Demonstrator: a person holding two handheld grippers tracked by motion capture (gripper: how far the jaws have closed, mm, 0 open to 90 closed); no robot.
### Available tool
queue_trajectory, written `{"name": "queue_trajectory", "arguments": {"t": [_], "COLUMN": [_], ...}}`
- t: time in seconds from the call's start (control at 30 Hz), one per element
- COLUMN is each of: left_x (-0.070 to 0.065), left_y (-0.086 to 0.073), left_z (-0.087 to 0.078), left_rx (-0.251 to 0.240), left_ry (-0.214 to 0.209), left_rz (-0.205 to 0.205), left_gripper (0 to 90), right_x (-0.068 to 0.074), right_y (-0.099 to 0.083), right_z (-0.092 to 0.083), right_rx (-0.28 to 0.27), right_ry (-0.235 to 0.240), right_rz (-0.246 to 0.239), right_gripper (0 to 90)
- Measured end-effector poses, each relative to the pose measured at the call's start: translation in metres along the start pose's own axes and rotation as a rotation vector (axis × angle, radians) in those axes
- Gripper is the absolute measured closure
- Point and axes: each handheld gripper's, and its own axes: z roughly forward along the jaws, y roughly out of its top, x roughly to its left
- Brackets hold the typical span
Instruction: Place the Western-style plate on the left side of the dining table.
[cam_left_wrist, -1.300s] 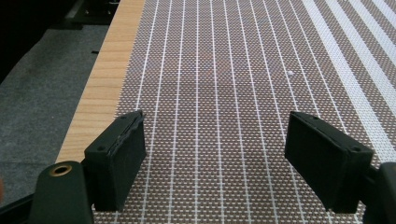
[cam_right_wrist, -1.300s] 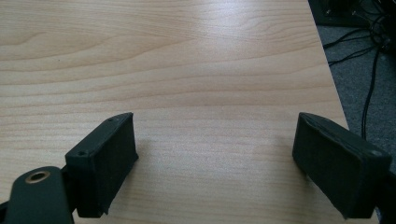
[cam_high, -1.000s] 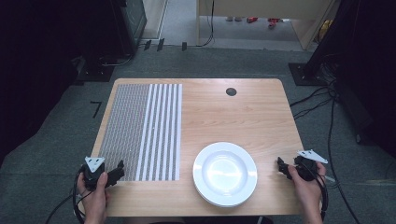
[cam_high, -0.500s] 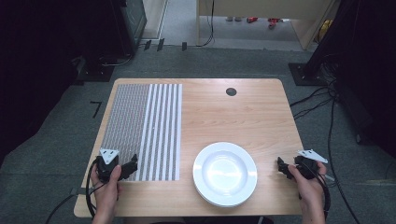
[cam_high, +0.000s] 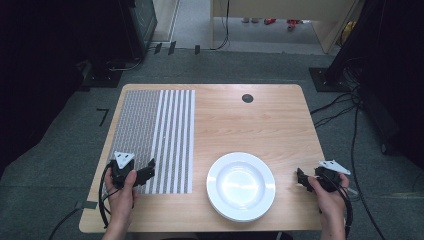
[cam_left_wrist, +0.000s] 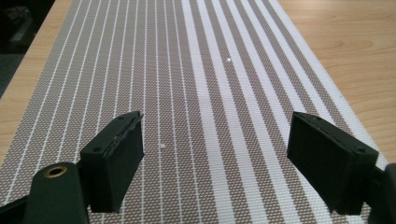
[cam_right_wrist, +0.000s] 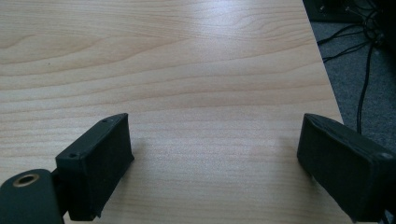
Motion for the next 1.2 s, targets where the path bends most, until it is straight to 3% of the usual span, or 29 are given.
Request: {"name": "queue_trajectory", "arguments": {"t": [0.27, 0.67, 0.8, 0.93, 1.2], "left_x": [-0.011, -0.042, -0.056, -0.07, -0.087], "left_y": [0.004, 0.015, 0.013, 0.006, -0.003], "left_z": [0.002, 0.006, 0.008, 0.011, 0.013], "left_rx": [0.002, -0.015, -0.013, 0.003, 0.028], "left_ry": [-0.034, -0.092, -0.124, -0.152, -0.209], "left_rz": [0.0, 0.001, 0.021, 0.066, 0.087], "left_gripper": [19.0, 19.1, 19.1, 19.1, 19.1], "right_x": [0.0, 0.0, 0.001, 0.001, 0.001], "right_y": [0.0, 0.0, 0.0, 0.0, 0.0], "right_z": [0.0, 0.0, 0.0, 0.0, 0.0], "right_rx": [0.0, -0.001, 0.0, 0.0, 0.0], "right_ry": [0.0, -0.001, -0.003, -0.003, -0.004], "right_rz": [0.0, -0.001, 0.0, 0.001, 0.002], "right_gripper": [10.0, 10.0, 10.0, 10.0, 10.0]}}
